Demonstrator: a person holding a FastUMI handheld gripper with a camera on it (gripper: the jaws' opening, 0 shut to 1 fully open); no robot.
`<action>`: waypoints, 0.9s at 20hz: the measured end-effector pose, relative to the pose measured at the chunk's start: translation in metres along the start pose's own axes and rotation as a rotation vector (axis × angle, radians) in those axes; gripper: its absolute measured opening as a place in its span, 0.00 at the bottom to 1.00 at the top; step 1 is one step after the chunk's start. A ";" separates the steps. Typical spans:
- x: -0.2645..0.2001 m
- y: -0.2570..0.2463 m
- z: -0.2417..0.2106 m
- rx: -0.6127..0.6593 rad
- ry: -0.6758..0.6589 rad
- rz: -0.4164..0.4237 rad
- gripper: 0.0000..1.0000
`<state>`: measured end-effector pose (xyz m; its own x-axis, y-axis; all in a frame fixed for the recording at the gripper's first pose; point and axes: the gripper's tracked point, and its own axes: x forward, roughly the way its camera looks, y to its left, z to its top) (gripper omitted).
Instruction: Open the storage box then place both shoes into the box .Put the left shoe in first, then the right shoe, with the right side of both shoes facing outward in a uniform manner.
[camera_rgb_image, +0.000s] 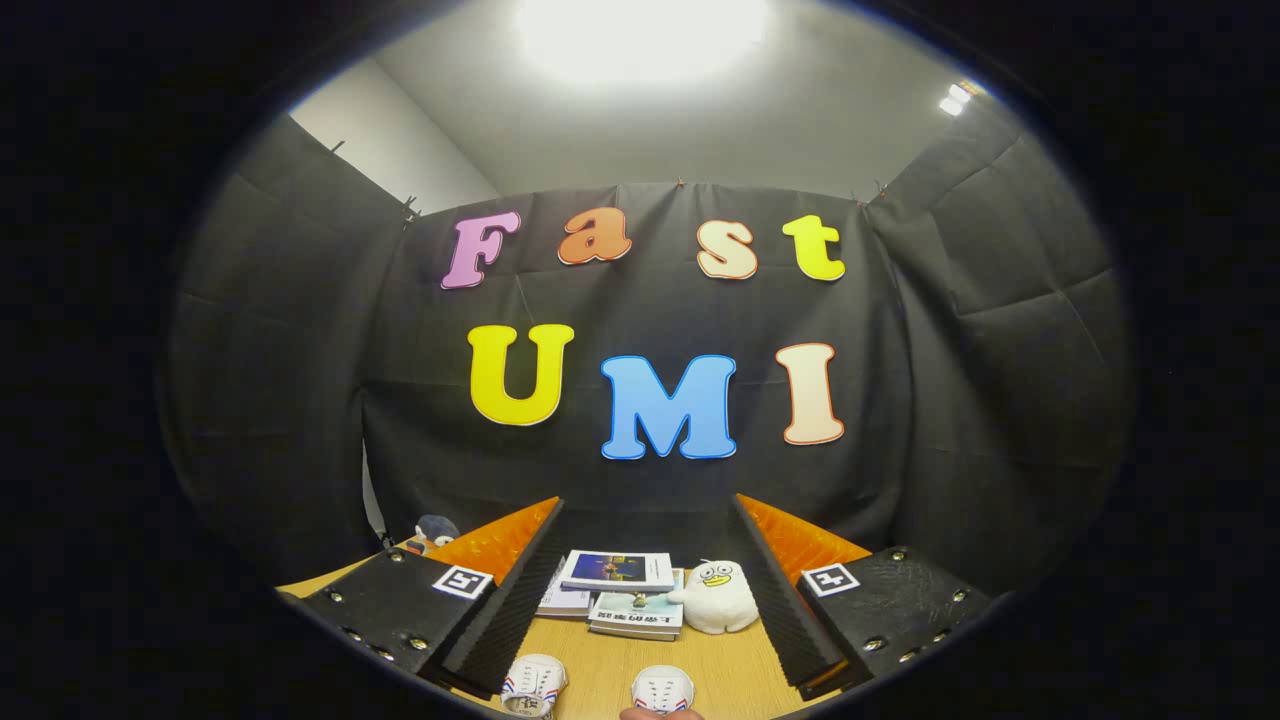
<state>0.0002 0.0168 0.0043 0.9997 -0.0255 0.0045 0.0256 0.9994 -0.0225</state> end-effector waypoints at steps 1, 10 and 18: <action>0.001 0.002 -0.001 0.000 0.003 -0.002 0.97; 0.024 0.020 -0.026 0.043 0.045 0.022 0.97; 0.055 0.070 -0.111 0.236 0.304 0.235 0.97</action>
<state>0.0574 0.0831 -0.1077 0.9349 0.2329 -0.2678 -0.1690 0.9556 0.2413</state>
